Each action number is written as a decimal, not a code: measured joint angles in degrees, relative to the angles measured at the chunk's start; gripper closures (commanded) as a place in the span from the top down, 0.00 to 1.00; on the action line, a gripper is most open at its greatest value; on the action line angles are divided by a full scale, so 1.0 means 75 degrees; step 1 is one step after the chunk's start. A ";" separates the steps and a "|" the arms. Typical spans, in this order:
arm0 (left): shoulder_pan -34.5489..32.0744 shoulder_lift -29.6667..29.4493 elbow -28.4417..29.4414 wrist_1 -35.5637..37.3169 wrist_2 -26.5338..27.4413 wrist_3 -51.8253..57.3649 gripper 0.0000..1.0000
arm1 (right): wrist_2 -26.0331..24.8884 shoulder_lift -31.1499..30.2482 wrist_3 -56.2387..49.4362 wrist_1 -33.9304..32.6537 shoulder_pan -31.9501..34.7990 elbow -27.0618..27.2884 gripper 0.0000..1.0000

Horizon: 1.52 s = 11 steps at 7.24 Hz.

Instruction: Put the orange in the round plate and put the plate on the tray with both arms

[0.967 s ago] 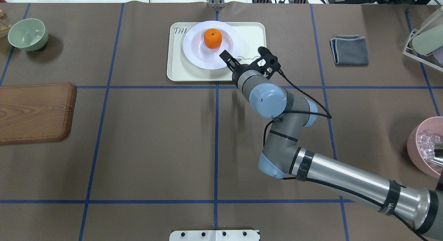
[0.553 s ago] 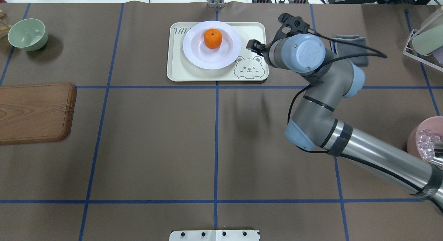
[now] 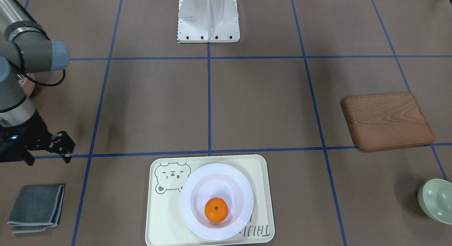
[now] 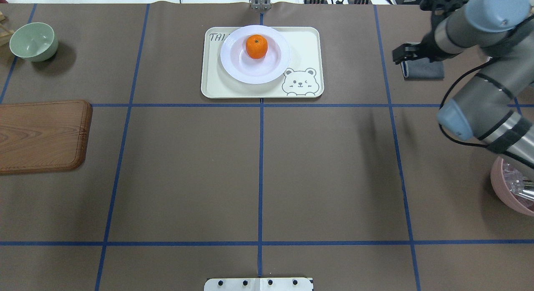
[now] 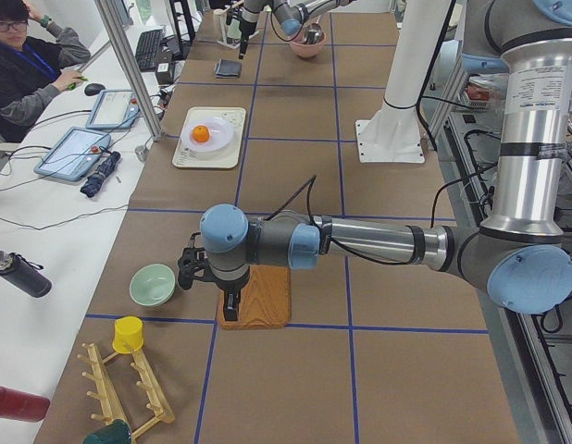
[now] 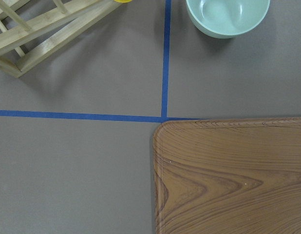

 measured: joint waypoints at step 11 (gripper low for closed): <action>0.0067 0.0444 -0.0292 0.0073 0.0779 0.0657 0.98 | 0.1970 -0.1929 -0.6995 -0.3192 0.4006 -0.0041 1.00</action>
